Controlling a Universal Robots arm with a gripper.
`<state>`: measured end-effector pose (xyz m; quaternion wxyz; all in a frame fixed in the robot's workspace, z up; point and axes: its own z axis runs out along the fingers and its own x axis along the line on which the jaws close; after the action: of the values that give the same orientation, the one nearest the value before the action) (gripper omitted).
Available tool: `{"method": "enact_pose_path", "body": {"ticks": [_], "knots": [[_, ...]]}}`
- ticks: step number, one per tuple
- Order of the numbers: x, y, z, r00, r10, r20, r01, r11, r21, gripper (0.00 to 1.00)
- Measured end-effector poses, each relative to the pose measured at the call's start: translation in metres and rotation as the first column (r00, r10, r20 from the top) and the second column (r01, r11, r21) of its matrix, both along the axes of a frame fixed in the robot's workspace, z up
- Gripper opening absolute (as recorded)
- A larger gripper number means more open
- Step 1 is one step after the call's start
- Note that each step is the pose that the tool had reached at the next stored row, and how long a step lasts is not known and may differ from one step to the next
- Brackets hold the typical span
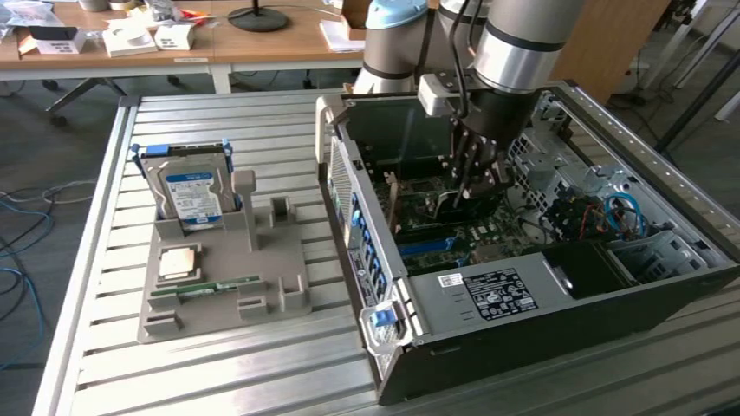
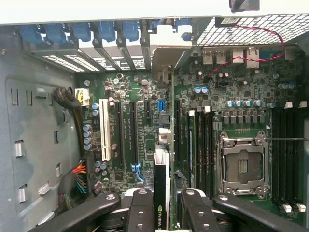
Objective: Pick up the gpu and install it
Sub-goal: 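Insert the gpu into the slot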
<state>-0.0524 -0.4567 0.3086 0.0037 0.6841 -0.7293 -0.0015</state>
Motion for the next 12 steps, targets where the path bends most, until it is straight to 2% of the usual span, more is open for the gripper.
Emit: {"method": "enact_pose_path", "body": {"ticks": [12], "knots": [[0.0, 0.0001, -0.0061, 1.0, 0.0, 0.0003, 0.0, 1.0, 0.0008, 0.26]]}}
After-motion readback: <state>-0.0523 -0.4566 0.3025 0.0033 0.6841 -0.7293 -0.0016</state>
